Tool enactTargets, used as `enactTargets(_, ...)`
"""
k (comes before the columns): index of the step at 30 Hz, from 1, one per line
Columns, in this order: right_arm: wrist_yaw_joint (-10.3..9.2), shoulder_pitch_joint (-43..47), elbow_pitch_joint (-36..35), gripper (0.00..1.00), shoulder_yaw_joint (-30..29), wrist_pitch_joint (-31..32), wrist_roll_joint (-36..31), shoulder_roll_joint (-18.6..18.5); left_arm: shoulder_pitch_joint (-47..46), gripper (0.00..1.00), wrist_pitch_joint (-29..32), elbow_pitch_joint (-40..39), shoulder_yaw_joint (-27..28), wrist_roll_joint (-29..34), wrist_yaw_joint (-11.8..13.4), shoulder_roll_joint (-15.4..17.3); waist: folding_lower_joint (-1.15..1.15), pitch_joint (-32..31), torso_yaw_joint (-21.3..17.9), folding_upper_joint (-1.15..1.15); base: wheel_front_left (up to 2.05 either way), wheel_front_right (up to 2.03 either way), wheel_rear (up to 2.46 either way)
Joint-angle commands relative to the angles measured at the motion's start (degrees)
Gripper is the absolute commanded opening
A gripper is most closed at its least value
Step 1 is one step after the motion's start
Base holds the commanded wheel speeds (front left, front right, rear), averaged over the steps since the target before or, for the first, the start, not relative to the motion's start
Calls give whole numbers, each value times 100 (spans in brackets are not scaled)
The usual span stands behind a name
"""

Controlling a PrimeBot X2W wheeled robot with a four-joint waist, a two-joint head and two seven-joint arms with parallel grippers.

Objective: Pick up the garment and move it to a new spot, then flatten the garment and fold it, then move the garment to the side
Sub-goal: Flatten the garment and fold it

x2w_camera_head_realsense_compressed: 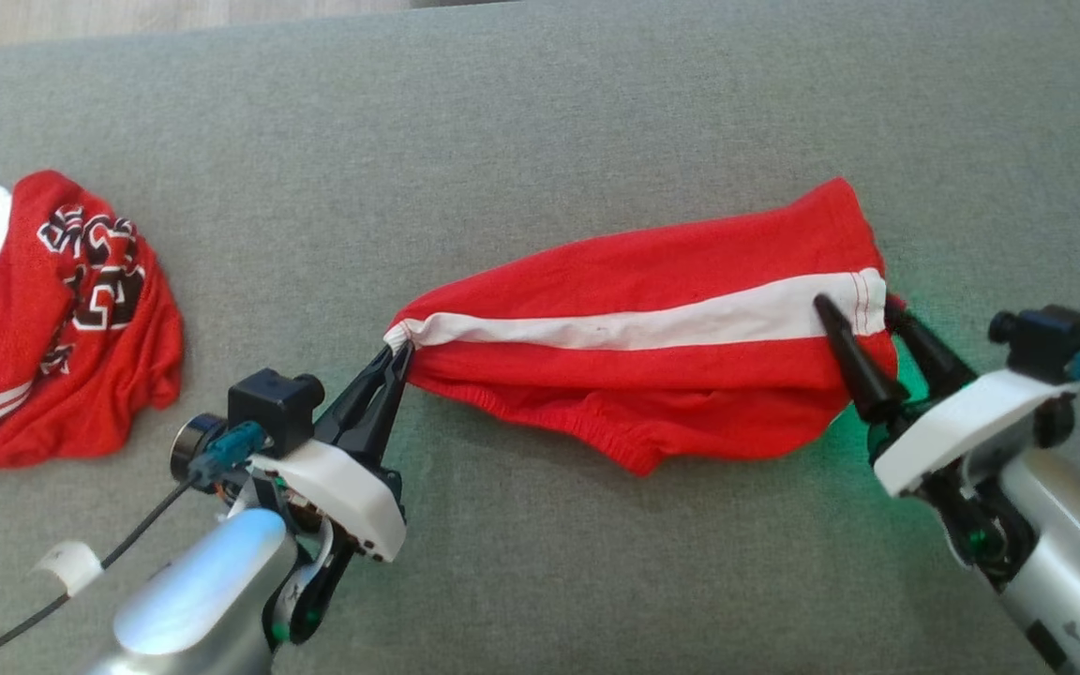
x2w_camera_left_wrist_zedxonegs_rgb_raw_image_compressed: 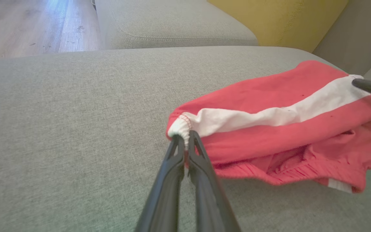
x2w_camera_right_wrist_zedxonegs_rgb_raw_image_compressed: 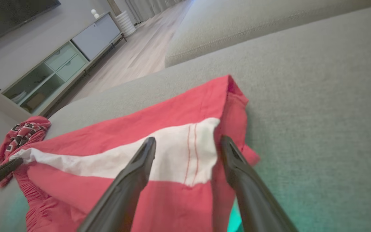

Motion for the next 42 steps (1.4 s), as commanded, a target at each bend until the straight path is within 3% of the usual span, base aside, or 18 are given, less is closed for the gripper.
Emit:
enactTargets(1,43,-106,-113,100,125,-24,116,-179,-282,0,-93,-97,207,35,12,107,0,-8,10,0,0,0,0)
enactTargets(3,43,-158,-111,100,298,-76,246,-245,-289,0,-114,-75,212,25,5,97,0,-13,23,0,0,0,0)
enactTargets(4,43,-194,-120,93,383,-133,262,-290,-294,0,-124,-65,214,20,1,93,0,-15,28,0,0,0,0)
enactTargets(5,43,-222,-121,77,452,-201,282,-324,-299,0,-131,-53,214,16,-5,88,0,-20,34,0,0,0,0)
enactTargets(6,43,-240,-128,47,515,-262,323,-345,-305,0,-141,-40,211,19,-9,84,0,-26,38,0,0,0,0)
enactTargets(8,43,-292,-144,33,631,-369,365,-395,-325,0,-153,-15,186,55,-9,86,0,-32,42,0,0,0,0)
enactTargets(10,43,-353,-160,5,714,-449,385,-434,-346,0,-161,7,175,79,3,86,0,-33,45,0,0,0,0)
enactTargets(11,43,-410,-175,0,787,-495,402,-464,-375,0,-166,27,173,89,0,89,0,-33,42,0,0,0,0)
enactTargets(16,43,-555,-252,0,942,-534,401,-629,-497,0,-262,7,172,189,-19,141,0,-76,8,0,0,0,0)
enactTargets(25,43,-736,-958,0,-345,-540,16,-1319,-1681,0,-236,-515,270,858,-39,521,0,3,-196,0,0,0,0)
enactTargets(30,43,-1738,-1074,0,-494,-540,-142,-1496,-2919,0,70,-616,479,1194,-230,779,0,278,-463,0,0,0,0)
enactTargets(34,43,-2645,-865,0,-384,-525,-236,-1522,-3821,0,110,-421,587,1420,-376,680,0,564,-517,0,0,0,0)
enactTargets(42,43,-4635,-225,0,-604,-538,-844,-1412,-5720,0,-557,899,661,2060,-501,-108,0,1137,-514,0,0,0,0)
